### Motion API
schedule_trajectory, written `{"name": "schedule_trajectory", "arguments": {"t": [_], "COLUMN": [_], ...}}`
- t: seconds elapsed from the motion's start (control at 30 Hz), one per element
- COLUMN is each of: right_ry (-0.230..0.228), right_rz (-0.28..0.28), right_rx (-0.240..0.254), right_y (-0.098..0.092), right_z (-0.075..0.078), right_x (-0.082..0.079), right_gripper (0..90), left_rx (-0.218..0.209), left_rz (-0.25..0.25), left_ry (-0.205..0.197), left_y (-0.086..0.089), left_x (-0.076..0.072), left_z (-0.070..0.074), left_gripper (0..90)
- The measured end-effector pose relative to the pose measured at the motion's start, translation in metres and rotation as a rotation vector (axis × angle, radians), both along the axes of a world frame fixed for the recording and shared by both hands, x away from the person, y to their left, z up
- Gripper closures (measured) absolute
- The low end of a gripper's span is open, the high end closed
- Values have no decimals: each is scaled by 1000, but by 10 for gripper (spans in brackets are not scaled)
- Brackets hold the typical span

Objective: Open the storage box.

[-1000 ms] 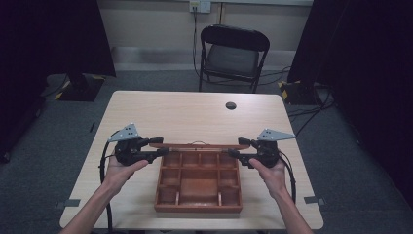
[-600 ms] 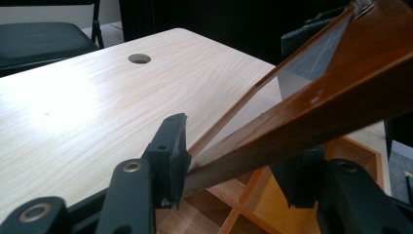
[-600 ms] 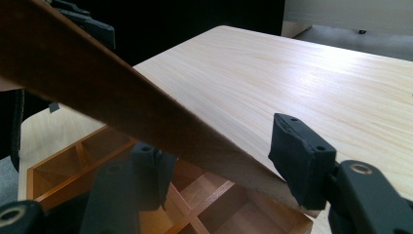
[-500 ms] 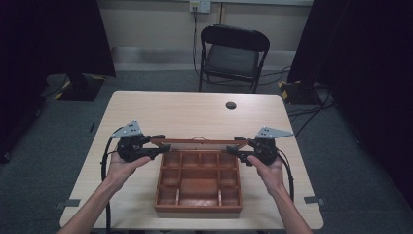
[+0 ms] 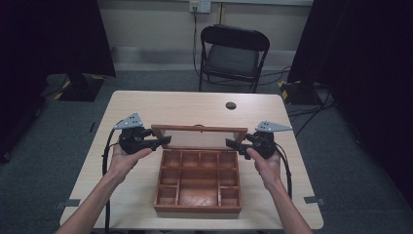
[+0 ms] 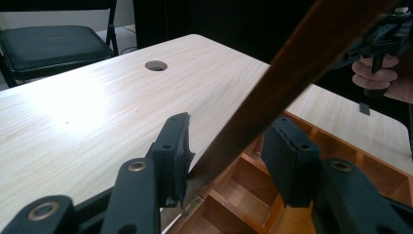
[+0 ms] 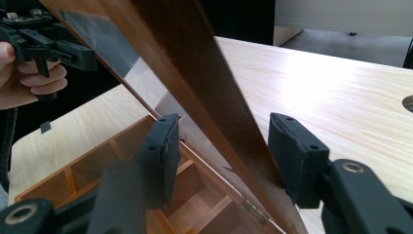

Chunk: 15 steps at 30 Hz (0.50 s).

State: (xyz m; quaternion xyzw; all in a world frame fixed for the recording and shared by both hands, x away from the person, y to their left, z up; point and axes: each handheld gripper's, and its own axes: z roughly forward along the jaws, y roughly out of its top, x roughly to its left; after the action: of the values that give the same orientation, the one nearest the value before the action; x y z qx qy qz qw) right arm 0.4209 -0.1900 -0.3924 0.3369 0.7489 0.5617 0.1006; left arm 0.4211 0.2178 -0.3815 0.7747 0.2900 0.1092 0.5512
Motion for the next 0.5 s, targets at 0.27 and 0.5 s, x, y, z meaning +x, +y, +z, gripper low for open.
{"name": "schedule_trajectory", "arguments": {"t": [0.27,0.5], "right_ry": [1,2], "right_rz": [-10,-8], "right_rx": [8,41], "right_y": [1,-2], "right_z": [1,-2], "right_x": [7,14], "right_gripper": [476,486], "left_rx": [-16,-47], "left_rz": [7,17], "left_ry": [15,43], "left_y": [-1,0], "left_x": [12,19], "left_z": [-3,-14], "left_gripper": [534,539]}}
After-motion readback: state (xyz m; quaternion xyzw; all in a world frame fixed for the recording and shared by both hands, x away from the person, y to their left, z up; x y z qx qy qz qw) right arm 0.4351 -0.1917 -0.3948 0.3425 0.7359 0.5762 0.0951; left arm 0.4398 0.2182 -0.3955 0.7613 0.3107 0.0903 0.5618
